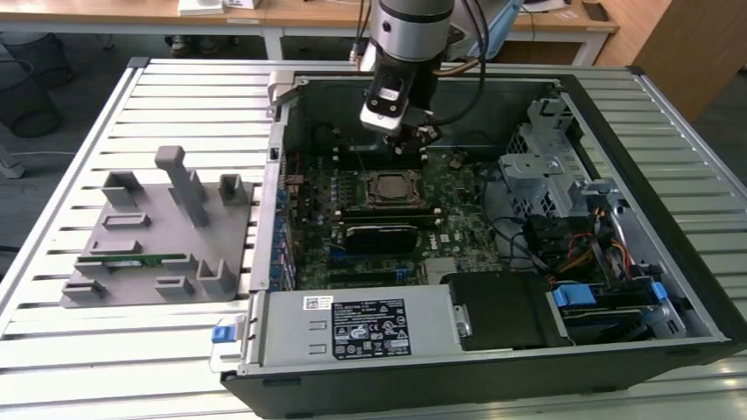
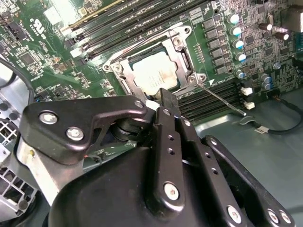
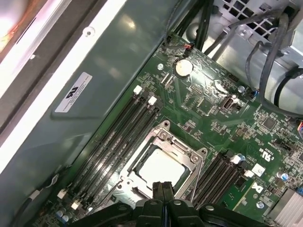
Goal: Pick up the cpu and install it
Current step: 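Install the first cpu locking lever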
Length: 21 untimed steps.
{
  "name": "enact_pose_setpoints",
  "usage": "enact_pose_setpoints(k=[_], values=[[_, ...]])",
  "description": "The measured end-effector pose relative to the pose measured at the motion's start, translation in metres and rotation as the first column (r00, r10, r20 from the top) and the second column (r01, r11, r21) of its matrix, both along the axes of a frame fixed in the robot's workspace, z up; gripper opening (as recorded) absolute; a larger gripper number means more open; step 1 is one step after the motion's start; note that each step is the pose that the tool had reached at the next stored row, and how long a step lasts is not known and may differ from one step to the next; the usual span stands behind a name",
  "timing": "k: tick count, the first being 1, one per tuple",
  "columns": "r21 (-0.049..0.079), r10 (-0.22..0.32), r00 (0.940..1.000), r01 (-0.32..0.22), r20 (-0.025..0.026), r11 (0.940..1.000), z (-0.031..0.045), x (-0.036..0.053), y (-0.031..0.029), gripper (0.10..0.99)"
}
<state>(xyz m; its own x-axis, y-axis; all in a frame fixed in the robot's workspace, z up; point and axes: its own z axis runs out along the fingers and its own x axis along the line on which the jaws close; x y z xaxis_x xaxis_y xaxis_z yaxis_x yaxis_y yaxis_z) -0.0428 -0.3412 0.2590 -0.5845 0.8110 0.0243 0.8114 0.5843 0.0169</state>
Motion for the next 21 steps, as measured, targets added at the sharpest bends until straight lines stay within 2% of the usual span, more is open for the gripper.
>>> enact_pose_setpoints(k=[21], values=[[0.0, 0.096, 0.9954, -0.096, 0.0, 0.9954, 0.0, 0.0, 0.0, 0.106]])
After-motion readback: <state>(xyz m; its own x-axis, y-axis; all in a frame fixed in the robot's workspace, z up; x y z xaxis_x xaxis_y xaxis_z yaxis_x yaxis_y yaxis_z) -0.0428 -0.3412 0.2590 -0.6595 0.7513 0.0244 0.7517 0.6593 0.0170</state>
